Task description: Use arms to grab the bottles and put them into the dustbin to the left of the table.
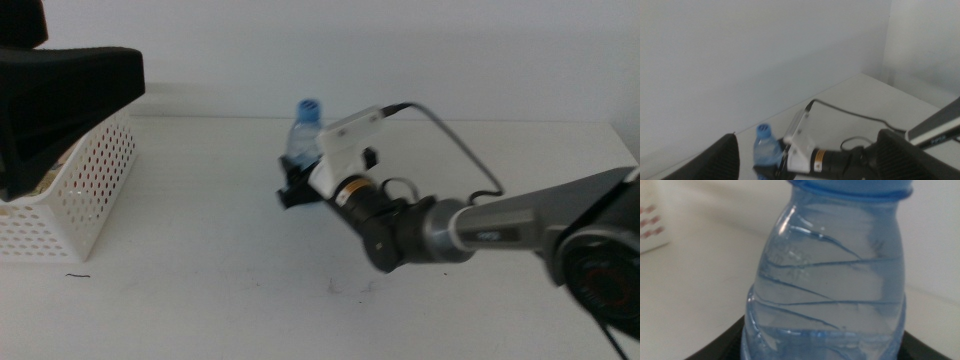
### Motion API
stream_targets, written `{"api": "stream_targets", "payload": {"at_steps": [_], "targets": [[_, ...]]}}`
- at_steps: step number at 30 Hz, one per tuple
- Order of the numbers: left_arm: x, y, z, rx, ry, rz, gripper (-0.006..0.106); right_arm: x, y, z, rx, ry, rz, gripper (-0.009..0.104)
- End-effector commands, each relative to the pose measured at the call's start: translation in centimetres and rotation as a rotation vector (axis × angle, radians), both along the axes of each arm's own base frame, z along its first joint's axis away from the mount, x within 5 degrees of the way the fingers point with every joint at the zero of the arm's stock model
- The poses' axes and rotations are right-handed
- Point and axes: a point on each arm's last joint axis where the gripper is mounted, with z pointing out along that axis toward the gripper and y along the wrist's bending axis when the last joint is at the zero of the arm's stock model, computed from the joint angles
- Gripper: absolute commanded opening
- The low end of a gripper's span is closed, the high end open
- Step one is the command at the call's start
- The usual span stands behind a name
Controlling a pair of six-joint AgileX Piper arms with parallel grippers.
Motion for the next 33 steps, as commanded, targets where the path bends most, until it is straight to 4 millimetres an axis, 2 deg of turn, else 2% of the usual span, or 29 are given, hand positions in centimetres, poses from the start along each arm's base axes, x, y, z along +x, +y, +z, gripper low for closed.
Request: {"api": "stream_targets", "payload": {"at_steps": [1, 3, 8, 10, 12, 17, 19, 22, 26, 28, 31, 33], "targets": [[0.0, 0.0, 0.1, -0.013, -0.008, 0.002, 0.094, 0.0, 1.6, 1.3, 0.037, -0.094, 0.024, 0.003], [0.0, 0.0, 0.1, -0.013, -0.008, 0.002, 0.094, -0.1, 2.0, 0.6, 0.029, -0.083, 0.033, 0.014], [0.0, 0.0, 0.1, -0.013, -0.008, 0.002, 0.094, -0.4, 2.1, -0.9, -0.020, 0.007, 0.049, 0.056], [0.0, 0.0, 0.1, -0.013, -0.008, 0.002, 0.094, -0.6, 2.1, -0.7, -0.045, 0.066, 0.056, 0.068], [0.0, 0.0, 0.1, -0.013, -0.008, 0.002, 0.094, -1.0, 2.0, 0.6, -0.071, 0.155, 0.066, 0.073], [0.0, 0.0, 0.1, -0.011, -0.009, 0.001, 0.094, -4.0, 0.6, 5.8, -0.197, 0.512, 0.147, 0.073], [0.0, 0.0, 0.1, -0.011, -0.009, 0.001, 0.094, -5.7, -0.7, 8.8, -0.246, 0.628, 0.179, 0.072], [0.0, 0.0, 0.1, -0.011, -0.009, 0.001, 0.094, -8.8, -3.1, 14.7, -0.286, 0.700, 0.211, 0.072], [0.0, 0.0, 0.1, -0.011, -0.009, 0.001, 0.094, -13.5, -6.8, 22.1, -0.303, 0.683, 0.231, 0.072], [0.0, 0.0, 0.1, -0.013, -0.008, 0.002, 0.094, -15.0, -8.3, 24.8, -0.298, 0.609, 0.225, 0.072], [0.0, 0.0, 0.1, -0.013, -0.008, 0.002, 0.094, -16.3, -9.9, 27.2, -0.289, 0.521, 0.200, 0.072], [0.0, 0.0, 0.1, -0.013, -0.008, 0.002, 0.094, -16.8, -10.3, 27.8, -0.268, 0.508, 0.191, 0.072]]}}
